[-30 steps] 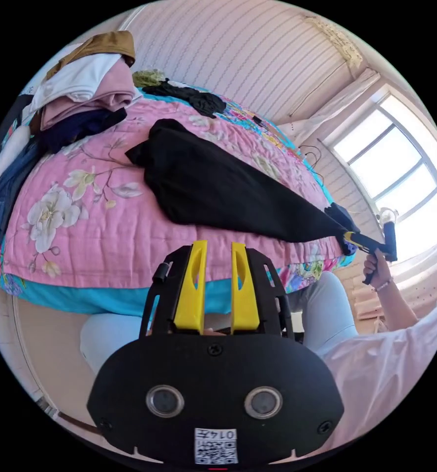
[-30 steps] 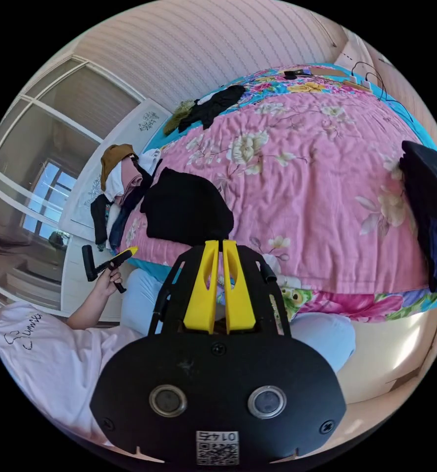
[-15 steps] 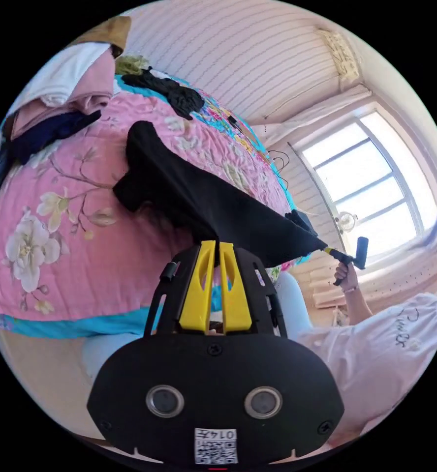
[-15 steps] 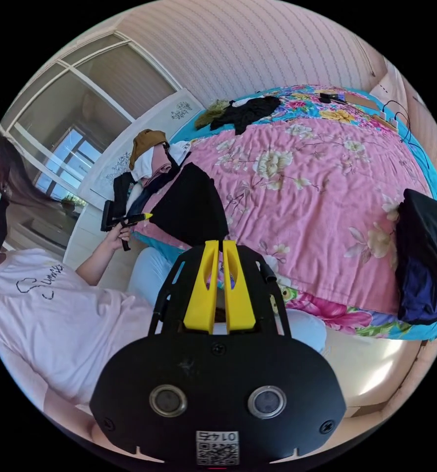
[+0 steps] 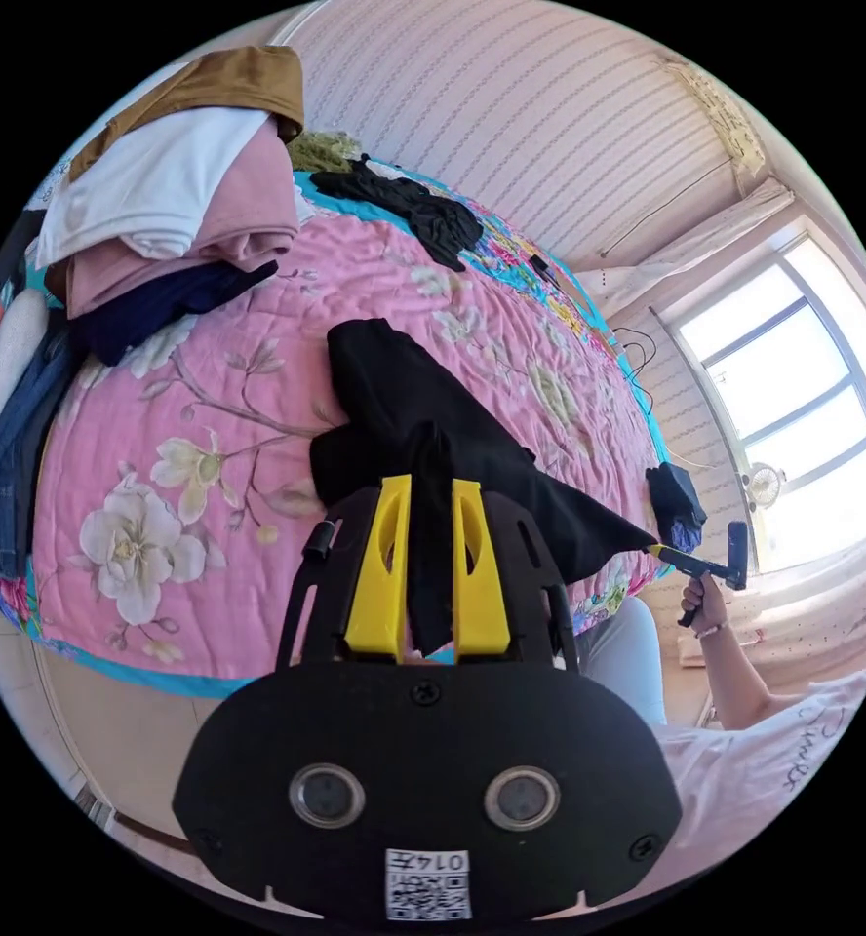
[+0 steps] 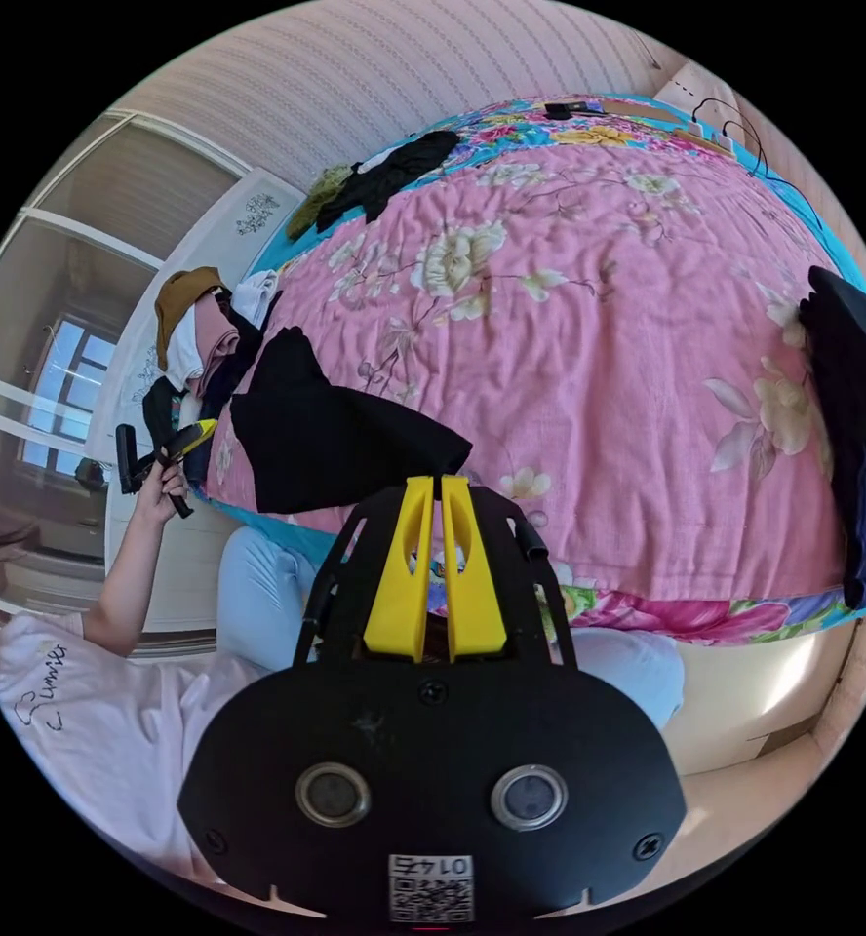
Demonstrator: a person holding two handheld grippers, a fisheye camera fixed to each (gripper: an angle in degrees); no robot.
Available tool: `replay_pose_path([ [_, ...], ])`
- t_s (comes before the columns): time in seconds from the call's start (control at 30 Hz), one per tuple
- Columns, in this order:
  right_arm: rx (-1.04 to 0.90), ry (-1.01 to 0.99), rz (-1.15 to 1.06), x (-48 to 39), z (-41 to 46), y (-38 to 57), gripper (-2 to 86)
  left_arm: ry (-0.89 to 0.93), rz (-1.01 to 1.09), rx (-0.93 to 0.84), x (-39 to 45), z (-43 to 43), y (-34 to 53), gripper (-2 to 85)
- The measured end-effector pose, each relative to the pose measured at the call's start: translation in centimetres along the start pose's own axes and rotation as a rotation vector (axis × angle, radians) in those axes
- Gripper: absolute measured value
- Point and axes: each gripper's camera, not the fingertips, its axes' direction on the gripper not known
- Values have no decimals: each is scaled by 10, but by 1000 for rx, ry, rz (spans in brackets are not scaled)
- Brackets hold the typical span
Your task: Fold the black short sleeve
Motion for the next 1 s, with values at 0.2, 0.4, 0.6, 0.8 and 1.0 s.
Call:
replay_pose_path([
  [0.2, -35, -10, 14, 6, 5, 18, 5, -88, -8, -125, 7, 17, 72, 97],
  [0.4, -14, -48, 41, 13, -11, 29, 5, -173, 41, -197, 23, 35, 88, 20],
  [0.6, 142, -181, -59, 9, -71, 42, 5, 150, 96, -95, 40, -56, 95, -9],
  [0.8, 333, -435, -320, -23, -170, 71, 4, 295, 348, 505, 78, -242, 132, -10],
  [1.0, 602, -557, -642, -77, -300, 115, 4, 347, 524, 786, 121, -370, 156, -10],
])
